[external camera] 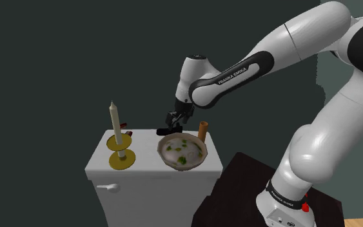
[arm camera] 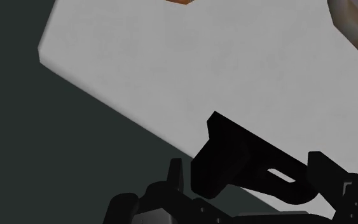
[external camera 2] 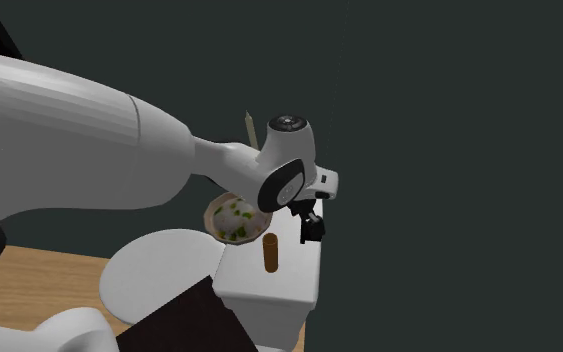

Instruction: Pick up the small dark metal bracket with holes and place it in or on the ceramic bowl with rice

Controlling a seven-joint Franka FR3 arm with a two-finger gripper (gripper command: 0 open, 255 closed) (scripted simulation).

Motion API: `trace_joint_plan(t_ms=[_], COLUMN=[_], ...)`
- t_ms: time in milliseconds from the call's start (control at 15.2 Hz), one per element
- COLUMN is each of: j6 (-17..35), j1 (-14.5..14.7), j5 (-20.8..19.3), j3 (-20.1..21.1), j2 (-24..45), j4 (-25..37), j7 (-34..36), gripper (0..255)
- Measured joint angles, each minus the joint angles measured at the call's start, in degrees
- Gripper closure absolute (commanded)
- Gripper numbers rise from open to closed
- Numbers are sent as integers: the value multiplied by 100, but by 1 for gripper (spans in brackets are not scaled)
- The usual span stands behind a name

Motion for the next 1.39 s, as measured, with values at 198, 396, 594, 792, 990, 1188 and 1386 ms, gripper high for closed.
trace_joint_plan(t_ms=[198, 396, 594, 792, 990, 1188, 1386], j6=[75, 59, 1, -23, -66, -34, -247], j1=[-3, -6, -12, -10, -8, -13, -16], j5=[-13, -12, -2, 1, 9, 7, 49], j3=[14, 20, 19, 18, 17, 21, 15], j2=[38, 66, 72, 63, 62, 60, -12], j4=[-18, -15, 5, 4, 15, 4, 30], j7=[-3, -19, -21, -43, -48, -61, -92], gripper=[0, 0, 255, 255, 255, 255, 255])
